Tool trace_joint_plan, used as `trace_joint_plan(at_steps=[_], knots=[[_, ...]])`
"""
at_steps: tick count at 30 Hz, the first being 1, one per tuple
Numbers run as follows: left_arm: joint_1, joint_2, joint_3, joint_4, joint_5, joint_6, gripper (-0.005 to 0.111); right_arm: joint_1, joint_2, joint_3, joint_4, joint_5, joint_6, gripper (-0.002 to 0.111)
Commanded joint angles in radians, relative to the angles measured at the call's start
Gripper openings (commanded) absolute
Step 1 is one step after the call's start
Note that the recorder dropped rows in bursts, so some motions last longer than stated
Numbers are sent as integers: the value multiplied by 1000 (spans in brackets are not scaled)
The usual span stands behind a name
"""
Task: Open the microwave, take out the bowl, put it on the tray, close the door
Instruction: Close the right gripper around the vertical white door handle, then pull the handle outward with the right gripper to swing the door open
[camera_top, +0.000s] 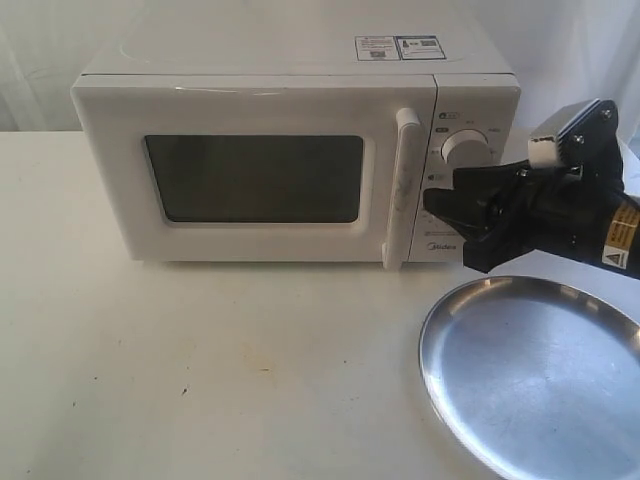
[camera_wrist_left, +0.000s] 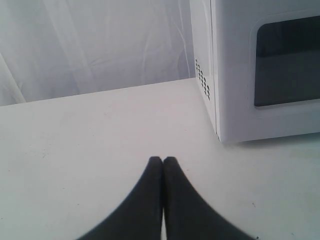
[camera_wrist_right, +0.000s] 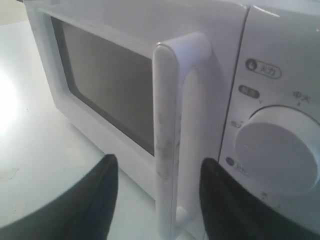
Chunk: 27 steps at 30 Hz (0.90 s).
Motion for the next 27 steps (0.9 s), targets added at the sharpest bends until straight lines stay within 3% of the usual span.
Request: trace_joint_plan(at_steps=[1,27], knots=[[-1,-2,-3,-8,-4,0,0,13,4,-11,-20,-2,-44,45],[-1,-2,-3,-8,-4,0,0,18,206,-196,-107,-128,-62,43]])
